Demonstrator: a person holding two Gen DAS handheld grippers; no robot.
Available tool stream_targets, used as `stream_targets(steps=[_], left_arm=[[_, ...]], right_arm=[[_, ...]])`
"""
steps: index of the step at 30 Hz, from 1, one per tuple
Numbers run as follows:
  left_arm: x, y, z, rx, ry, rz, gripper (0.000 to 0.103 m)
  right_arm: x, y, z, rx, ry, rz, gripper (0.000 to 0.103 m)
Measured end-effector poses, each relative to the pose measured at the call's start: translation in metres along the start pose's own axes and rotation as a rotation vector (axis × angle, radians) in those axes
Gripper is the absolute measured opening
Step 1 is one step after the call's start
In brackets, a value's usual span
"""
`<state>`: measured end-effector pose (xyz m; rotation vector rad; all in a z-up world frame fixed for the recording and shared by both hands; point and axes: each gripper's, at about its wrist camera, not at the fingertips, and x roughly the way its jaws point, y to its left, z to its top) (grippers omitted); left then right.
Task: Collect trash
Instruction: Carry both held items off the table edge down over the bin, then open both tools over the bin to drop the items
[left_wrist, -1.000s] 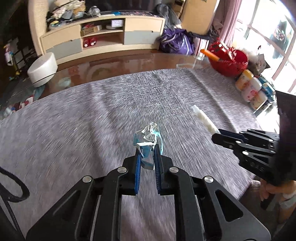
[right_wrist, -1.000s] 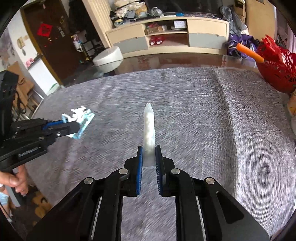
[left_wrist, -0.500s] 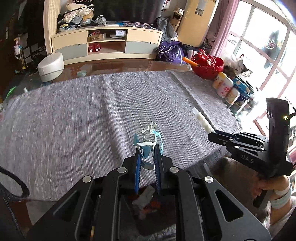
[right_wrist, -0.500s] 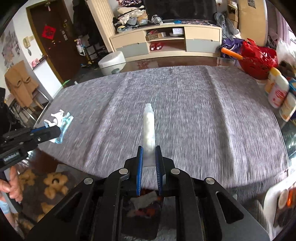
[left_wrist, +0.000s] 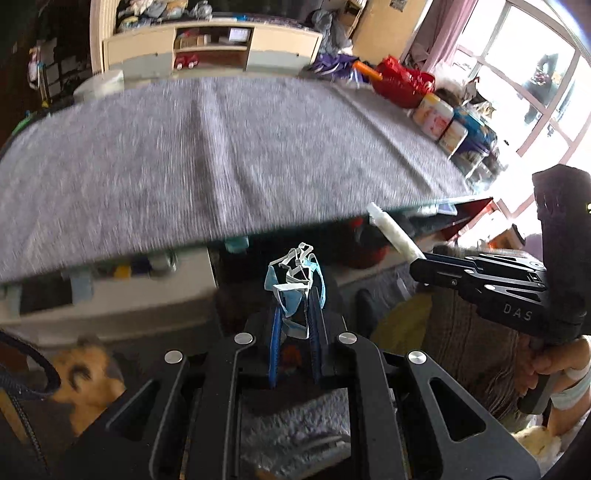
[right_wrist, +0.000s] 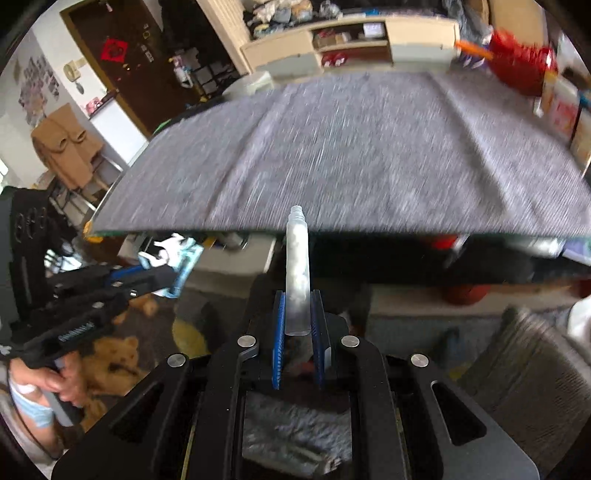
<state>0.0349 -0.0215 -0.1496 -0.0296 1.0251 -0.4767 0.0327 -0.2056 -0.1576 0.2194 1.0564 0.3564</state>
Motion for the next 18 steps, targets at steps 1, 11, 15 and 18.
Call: stream_targets(steps=[1, 11, 15, 18], left_arm=[[0.004, 0.000, -0.006, -0.002, 0.009, -0.002, 0.012], [0.055, 0.013, -0.055, -0.040, 0.113, -0.019, 0.012], [0.071, 0.017, -0.062, -0.051, 0.150, -0.049, 0.012], [0.078, 0.011, -0.063, -0.024, 0.163, -0.038, 0.012]], right_arm=[[0.005, 0.001, -0.005, 0.000, 0.011, 0.003, 0.015], [0.050, -0.006, -0.047, 0.038, 0.099, -0.002, 0.015], [0.062, -0.014, -0.056, 0.053, 0.111, 0.013, 0.015], [0.069, -0.022, -0.057, 0.072, 0.122, 0.008, 0.015]])
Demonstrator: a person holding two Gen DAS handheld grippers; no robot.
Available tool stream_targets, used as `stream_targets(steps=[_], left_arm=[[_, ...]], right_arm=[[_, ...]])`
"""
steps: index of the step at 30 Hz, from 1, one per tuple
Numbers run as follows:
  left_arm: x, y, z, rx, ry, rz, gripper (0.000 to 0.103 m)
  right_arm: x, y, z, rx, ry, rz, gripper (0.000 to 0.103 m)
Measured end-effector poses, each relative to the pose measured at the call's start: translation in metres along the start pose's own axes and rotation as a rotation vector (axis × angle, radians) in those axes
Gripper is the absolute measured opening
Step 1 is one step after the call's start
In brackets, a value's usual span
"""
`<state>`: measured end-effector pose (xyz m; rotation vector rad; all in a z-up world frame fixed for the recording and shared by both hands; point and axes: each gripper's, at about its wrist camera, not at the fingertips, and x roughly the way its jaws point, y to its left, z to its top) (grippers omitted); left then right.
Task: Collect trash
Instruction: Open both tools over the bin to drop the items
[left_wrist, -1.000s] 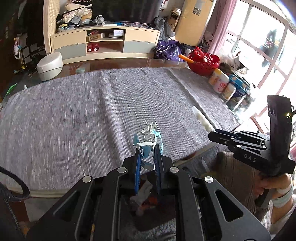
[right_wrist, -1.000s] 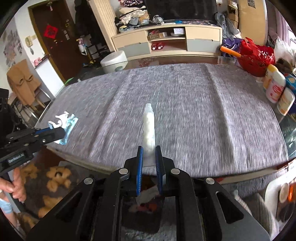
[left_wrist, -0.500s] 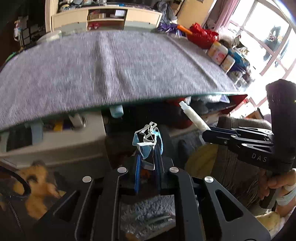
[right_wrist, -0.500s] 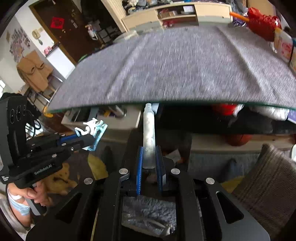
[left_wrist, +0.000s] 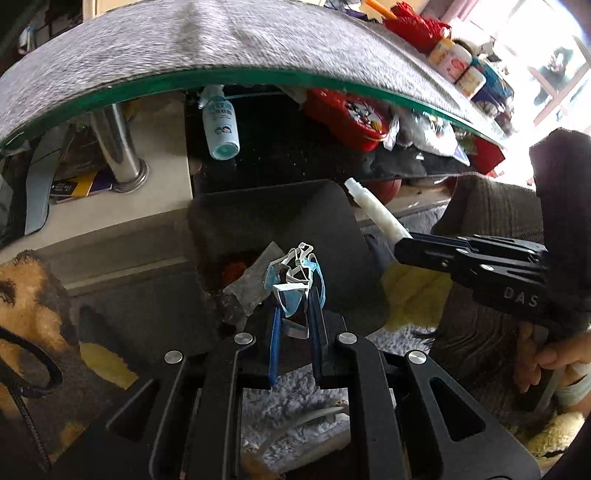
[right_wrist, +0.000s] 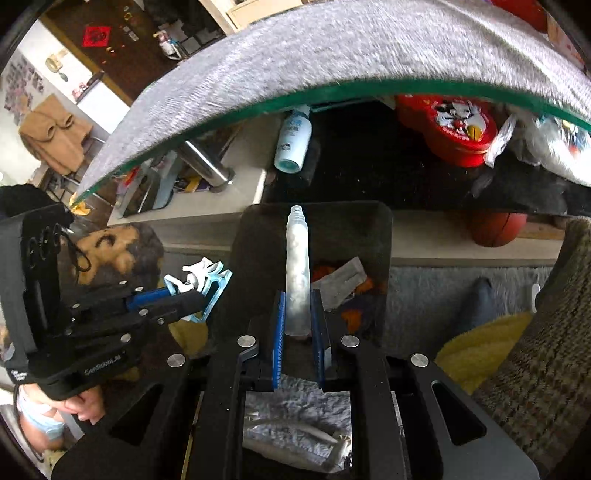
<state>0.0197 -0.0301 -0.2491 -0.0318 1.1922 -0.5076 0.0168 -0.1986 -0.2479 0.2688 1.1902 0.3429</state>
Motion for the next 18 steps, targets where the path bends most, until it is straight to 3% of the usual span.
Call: stream_targets(steps=[8, 14, 16, 18], left_arm=[[0.018, 0.002, -0.003, 0.008, 0.052, 0.020, 0.016], [0.017, 0.009, -0.003, -0.023, 0.053, 0.029, 0.037], [0.016, 0.010, -0.003, -0.031, 0.050, 0.030, 0.041], [0.014, 0.012, -0.002, -0.039, 0.044, 0.033, 0.050]], right_arm=[[0.006, 0.000, 0.002, -0.006, -0.003, -0.005, 0.017], [0.007, -0.008, 0.004, 0.012, -0.008, -0.029, 0.020], [0.006, -0.009, 0.005, 0.015, -0.019, -0.036, 0.044], [0.003, -0.010, 0.005, 0.016, -0.033, -0.042, 0.052]])
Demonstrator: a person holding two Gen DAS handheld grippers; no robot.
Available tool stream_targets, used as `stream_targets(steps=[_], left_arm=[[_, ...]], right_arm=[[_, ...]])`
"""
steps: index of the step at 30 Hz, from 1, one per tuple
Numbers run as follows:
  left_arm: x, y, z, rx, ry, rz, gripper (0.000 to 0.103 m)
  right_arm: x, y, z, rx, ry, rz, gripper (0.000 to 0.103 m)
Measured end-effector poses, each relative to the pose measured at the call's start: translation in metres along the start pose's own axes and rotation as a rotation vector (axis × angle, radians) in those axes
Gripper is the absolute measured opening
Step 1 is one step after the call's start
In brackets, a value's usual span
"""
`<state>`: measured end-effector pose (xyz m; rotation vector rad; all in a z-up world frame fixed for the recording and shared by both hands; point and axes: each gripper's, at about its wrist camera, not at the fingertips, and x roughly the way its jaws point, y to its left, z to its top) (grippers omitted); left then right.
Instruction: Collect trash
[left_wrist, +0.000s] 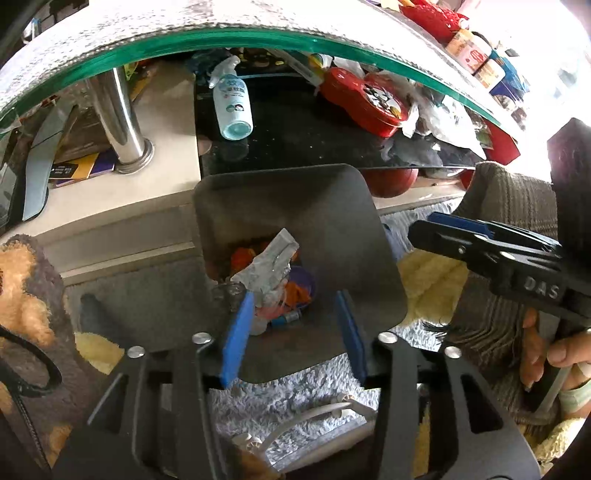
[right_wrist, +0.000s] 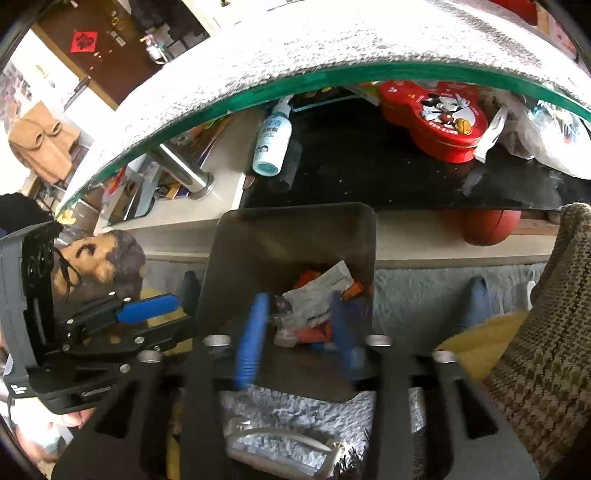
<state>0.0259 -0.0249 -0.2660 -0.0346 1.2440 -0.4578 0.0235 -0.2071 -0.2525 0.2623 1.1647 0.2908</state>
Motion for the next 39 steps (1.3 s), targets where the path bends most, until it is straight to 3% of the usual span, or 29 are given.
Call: stream_targets(steps=[3, 6, 11, 12, 14, 21, 27, 31, 35, 39], left_arm=[[-0.007, 0.003, 0.003, -0.013, -0.023, 0.005, 0.058], [-0.030, 0.005, 0.011, -0.038, -0.080, 0.010, 0.074], [-0.098, 0.000, 0.029, -0.026, -0.270, 0.076, 0.096], [-0.116, -0.003, 0.032, -0.015, -0.321, 0.091, 0.095], [-0.143, -0.009, 0.041, 0.001, -0.391, 0.115, 0.095], [-0.252, -0.035, 0.068, 0.069, -0.673, 0.195, 0.095], [-0.313, -0.063, 0.078, 0.089, -0.834, 0.252, 0.095], [-0.326, -0.073, 0.073, 0.081, -0.885, 0.296, 0.095], [-0.329, -0.083, 0.066, 0.065, -0.902, 0.319, 0.095], [-0.329, -0.092, 0.060, 0.079, -0.913, 0.366, 0.095]], right_arm=[[-0.006, -0.003, 0.002, 0.018, -0.020, -0.003, 0.063], [-0.022, -0.007, 0.009, 0.050, -0.063, 0.006, 0.070], [-0.075, 0.002, 0.032, 0.033, -0.203, -0.014, 0.089], [-0.093, 0.006, 0.039, 0.018, -0.252, -0.020, 0.096], [-0.120, 0.013, 0.048, -0.006, -0.329, -0.041, 0.100], [-0.215, 0.052, 0.079, -0.158, -0.608, -0.158, 0.100], [-0.277, 0.074, 0.080, -0.223, -0.832, -0.235, 0.100], [-0.294, 0.078, 0.072, -0.219, -0.909, -0.261, 0.100], [-0.299, 0.073, 0.065, -0.179, -0.911, -0.225, 0.100], [-0.295, 0.076, 0.057, -0.168, -0.905, -0.266, 0.100]])
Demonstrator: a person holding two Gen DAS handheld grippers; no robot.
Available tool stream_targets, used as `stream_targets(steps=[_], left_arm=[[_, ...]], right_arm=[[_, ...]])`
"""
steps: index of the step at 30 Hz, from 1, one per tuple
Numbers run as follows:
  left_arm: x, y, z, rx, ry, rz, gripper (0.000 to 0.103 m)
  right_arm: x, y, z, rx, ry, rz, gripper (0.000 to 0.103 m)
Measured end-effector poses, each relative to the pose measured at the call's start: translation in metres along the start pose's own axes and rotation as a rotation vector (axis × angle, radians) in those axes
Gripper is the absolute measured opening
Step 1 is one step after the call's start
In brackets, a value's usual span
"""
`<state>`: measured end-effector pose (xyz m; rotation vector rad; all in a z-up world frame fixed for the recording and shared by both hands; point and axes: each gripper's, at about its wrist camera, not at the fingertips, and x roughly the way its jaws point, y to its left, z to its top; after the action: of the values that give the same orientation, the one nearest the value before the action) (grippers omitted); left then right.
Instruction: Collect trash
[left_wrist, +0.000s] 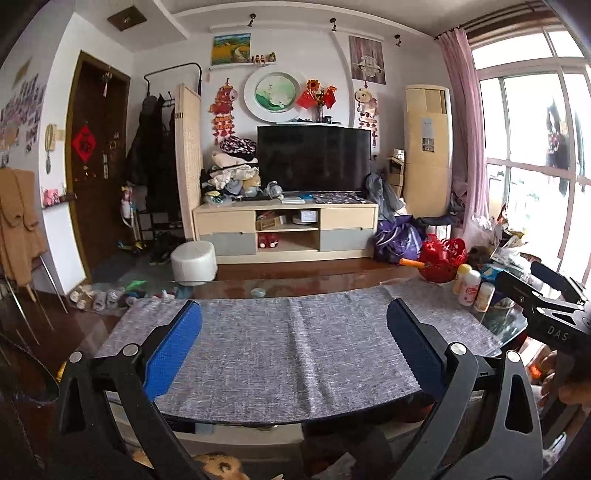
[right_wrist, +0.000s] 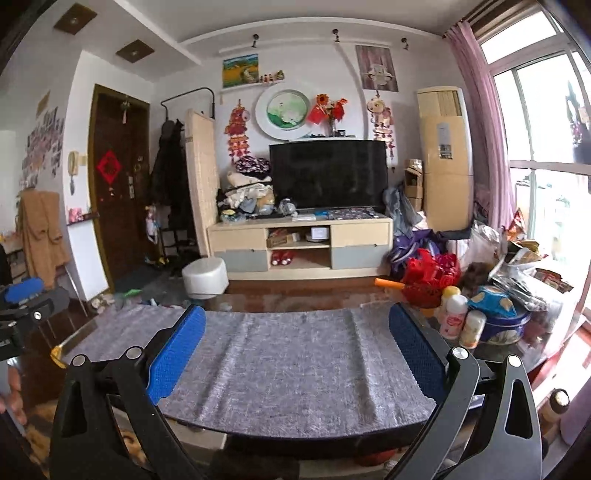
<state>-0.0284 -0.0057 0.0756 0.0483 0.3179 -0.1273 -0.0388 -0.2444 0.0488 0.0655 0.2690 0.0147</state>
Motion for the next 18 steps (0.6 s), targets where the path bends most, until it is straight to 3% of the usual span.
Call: stream_targets(steps=[7, 18], left_arm=[[-0.001, 0.008, -0.011, -0.050, 0.025, -0.010, 0.095], [-0.004, 0.007, -0.018, -0.050, 0.032, -0.041, 0.095]], right_arm=[[-0.005, 0.009, -0.007, -0.016, -0.001, -0.017, 0.100], [-0.003, 0.012, -0.011, -0.012, 0.013, 0.000, 0.100]])
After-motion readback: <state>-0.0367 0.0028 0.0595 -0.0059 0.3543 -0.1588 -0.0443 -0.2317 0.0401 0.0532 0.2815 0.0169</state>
